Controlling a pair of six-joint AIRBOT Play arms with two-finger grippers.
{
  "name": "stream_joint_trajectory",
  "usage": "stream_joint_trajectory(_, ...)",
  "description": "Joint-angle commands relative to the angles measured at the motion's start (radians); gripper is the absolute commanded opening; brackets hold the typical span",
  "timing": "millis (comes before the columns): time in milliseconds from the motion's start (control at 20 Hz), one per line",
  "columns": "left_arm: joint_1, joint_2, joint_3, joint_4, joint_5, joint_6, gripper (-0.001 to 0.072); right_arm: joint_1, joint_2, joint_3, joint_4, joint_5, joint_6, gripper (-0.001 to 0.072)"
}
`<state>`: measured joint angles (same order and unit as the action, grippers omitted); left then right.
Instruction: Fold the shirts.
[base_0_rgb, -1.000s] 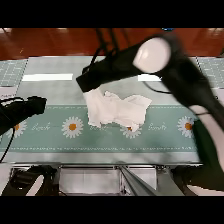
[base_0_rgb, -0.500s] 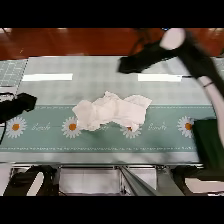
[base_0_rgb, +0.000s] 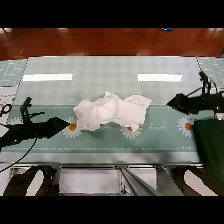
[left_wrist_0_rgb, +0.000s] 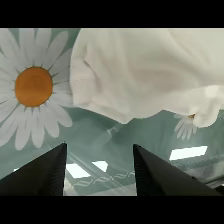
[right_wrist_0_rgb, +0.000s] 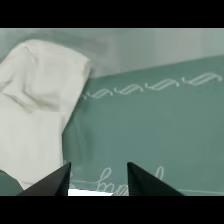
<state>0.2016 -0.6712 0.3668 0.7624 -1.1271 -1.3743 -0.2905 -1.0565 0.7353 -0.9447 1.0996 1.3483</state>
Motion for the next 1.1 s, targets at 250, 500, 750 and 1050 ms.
stream_joint_trajectory(250, -0.299, -0.327, 0.023, -0.265, 0.317, 0.262, 0.0509, -0.063, 0.076, -0.165, 0.086, -0.027, -0.086, 0.0413)
stream_joint_trajectory(500, -0.338, -0.534, 0.184, -0.252, 0.320, 0.259, 0.0509, -0.061, 0.076, -0.166, 0.079, -0.003, -0.086, 0.0413)
stream_joint_trajectory(750, -0.337, -0.645, 0.341, 0.036, 0.171, 0.176, 0.0017, 0.017, 0.073, -0.166, 0.071, -0.008, -0.076, 0.0413)
stream_joint_trajectory(1050, -0.308, -0.636, 0.467, 0.069, 0.051, 0.196, 0.0016, 0.211, 0.010, -0.166, 0.093, -0.056, -0.034, 0.0413)
